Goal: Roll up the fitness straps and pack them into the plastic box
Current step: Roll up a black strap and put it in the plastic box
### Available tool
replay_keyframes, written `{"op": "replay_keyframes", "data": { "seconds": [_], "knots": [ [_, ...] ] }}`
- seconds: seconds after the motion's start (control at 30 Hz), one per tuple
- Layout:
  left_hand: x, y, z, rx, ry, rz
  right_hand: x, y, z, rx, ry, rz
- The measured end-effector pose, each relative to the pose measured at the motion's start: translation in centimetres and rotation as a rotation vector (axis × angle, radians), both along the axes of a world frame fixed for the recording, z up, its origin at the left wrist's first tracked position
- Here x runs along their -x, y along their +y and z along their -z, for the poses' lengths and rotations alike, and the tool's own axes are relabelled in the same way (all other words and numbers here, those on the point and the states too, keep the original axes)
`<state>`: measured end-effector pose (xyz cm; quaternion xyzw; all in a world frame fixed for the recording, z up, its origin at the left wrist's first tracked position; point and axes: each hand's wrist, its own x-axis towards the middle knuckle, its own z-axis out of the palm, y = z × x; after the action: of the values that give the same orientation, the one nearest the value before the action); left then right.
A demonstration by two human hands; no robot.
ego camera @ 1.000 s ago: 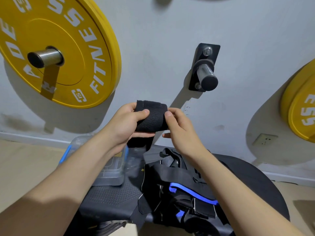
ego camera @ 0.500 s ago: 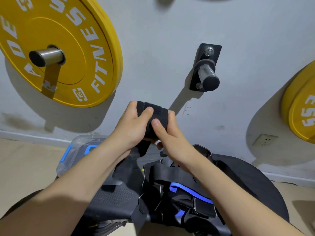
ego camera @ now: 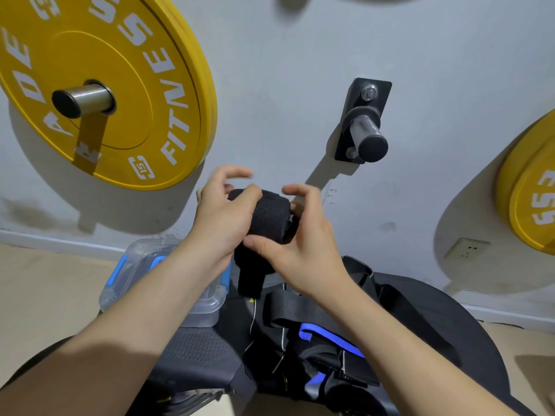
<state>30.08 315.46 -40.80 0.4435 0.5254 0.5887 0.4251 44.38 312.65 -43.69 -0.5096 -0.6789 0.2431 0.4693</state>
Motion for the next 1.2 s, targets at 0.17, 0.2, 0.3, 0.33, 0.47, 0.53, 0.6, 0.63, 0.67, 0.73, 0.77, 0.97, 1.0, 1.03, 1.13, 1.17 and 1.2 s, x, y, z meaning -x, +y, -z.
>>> {"op": "replay_keyframes", "data": {
  "seconds": [0.17,0.2,0.3,0.33,0.47,0.53,0.6,0.63,0.67,0.73,0.77,0.97,1.0,1.03,1.13,1.17,1.2],
  "knots": [
    [0.1,-0.4,-0.6,-0.068,0.384,0.140,-0.5,-0.3,-0.2,-0.100,-0.150,0.078],
    [0.3,-0.4,-0.8,-0.060,0.380,0.195,-0.7,-0.3,-0.3,-0.081,-0.143,0.090],
    [1.1,-0.3,-0.9,-0.057,0.397,0.333,-1.4,0.0,-1.0,0.020,-0.130,0.122],
    [1.4,-0.2,-0.9,-0.056,0.402,0.370,-1.6,0.0,-1.4,0.060,-0.101,0.112],
    [2.0,0.4,0.0,-0.063,0.330,0.471,-2.2,0.3,-2.2,0.136,0.107,0.016],
    [1.8,0.4,0.3,0.003,0.179,0.531,-2.3,0.3,-2.3,0.141,0.130,-0.014],
    [1.5,0.2,0.5,0.043,0.084,0.534,-2.3,0.2,-2.0,0.177,0.110,-0.030],
    [1.4,0.2,0.6,0.046,0.064,0.514,-2.3,0.1,-1.7,0.208,0.110,-0.042],
    [1.3,0.2,0.7,0.042,0.049,0.485,-2.2,0.0,-1.5,0.244,0.121,-0.054],
    [1.1,0.3,0.9,0.017,0.069,0.399,-2.2,-0.1,-1.1,0.329,0.195,-0.092],
    [1.1,0.4,0.9,0.008,0.085,0.357,-2.2,-0.2,-1.0,0.370,0.252,-0.115],
    [1.9,0.9,0.2,0.162,-0.112,0.343,-2.9,-0.1,-1.8,0.519,0.492,-0.209],
    [1.9,0.9,0.1,0.180,-0.142,0.364,-3.2,-0.1,-1.9,0.536,0.499,-0.218],
    [2.0,0.8,0.2,0.186,-0.146,0.376,-3.4,0.0,-2.0,0.542,0.496,-0.226],
    [1.7,0.6,0.2,0.151,-0.044,0.360,-4.3,0.2,-2.4,0.503,0.524,-0.280],
    [1.6,0.5,0.1,0.140,-0.036,0.354,-4.6,0.2,-2.5,0.478,0.545,-0.318],
    [1.5,0.5,0.0,0.136,-0.048,0.350,-4.8,0.1,-2.5,0.437,0.534,-0.350]
  ]
}}
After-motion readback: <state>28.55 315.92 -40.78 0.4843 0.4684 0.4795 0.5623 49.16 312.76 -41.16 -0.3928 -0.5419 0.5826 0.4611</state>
